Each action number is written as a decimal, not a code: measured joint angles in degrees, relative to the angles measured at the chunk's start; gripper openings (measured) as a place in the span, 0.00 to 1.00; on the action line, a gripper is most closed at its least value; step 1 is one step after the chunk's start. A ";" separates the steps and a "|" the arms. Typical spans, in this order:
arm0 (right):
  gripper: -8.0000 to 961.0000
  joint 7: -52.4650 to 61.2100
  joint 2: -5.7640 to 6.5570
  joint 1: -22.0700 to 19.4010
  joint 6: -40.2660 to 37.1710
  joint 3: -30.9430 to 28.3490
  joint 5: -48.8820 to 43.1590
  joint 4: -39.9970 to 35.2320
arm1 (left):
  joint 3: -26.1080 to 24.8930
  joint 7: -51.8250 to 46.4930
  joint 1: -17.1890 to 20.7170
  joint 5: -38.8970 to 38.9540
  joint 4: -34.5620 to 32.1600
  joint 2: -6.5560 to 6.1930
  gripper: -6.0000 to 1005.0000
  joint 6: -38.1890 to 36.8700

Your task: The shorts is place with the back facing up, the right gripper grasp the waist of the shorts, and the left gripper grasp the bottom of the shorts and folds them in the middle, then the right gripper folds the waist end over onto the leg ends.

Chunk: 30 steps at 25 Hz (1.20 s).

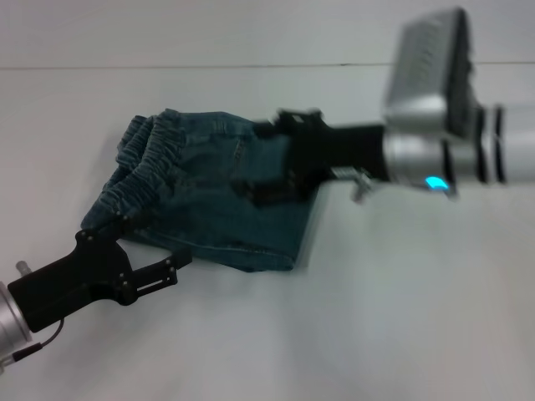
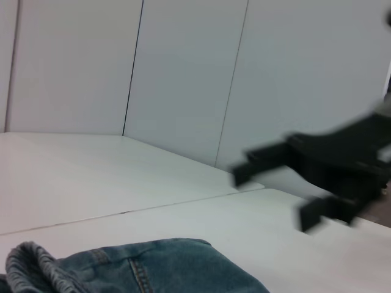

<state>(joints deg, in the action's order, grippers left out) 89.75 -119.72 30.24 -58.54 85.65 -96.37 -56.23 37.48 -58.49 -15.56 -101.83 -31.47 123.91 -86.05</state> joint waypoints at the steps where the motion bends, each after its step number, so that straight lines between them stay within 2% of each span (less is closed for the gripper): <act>1: 0.95 0.07 -0.01 -2.71 -1.06 -0.28 0.97 -1.00 | -0.07 -0.10 -0.02 -0.06 0.00 -0.02 0.89 -0.01; 3: 0.98 -1.70 0.02 -7.50 -3.68 -1.44 3.92 -1.35 | -0.34 -0.50 -0.04 -0.10 -0.06 -0.11 0.89 -0.09; 7: 0.91 -11.04 0.00 -14.84 -11.63 -5.92 9.13 1.31 | -0.55 -2.49 0.00 -0.12 -0.52 -0.37 0.89 -0.39; 10: 0.87 -21.31 -0.13 -18.68 -17.18 -10.93 12.65 7.44 | -0.61 -3.98 -0.15 -0.28 -0.53 -0.88 0.89 -0.60; 15: 0.87 -40.25 0.32 -19.16 -25.76 -20.78 15.48 23.57 | -0.64 -6.62 -1.41 -1.86 -0.38 -1.71 0.89 -1.28; 18: 0.87 -47.03 0.76 -19.27 -27.49 -23.64 15.17 28.96 | -0.64 -7.76 -2.35 -3.78 0.00 -2.06 0.89 -1.33; 22: 0.88 -50.29 0.91 -19.38 -27.56 -24.39 15.15 32.50 | -0.17 -8.01 -2.97 -5.43 0.00 -2.09 0.89 -1.35; 30: 0.88 -51.83 0.23 -19.44 -28.20 -24.70 15.35 34.31 | -0.63 -9.34 -2.93 -7.82 -0.36 -2.50 0.89 -1.41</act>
<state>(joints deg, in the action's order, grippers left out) 37.92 -119.49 10.80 -86.74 60.95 -81.02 -21.92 36.85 -67.83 -18.49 -109.65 -31.83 121.41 -87.46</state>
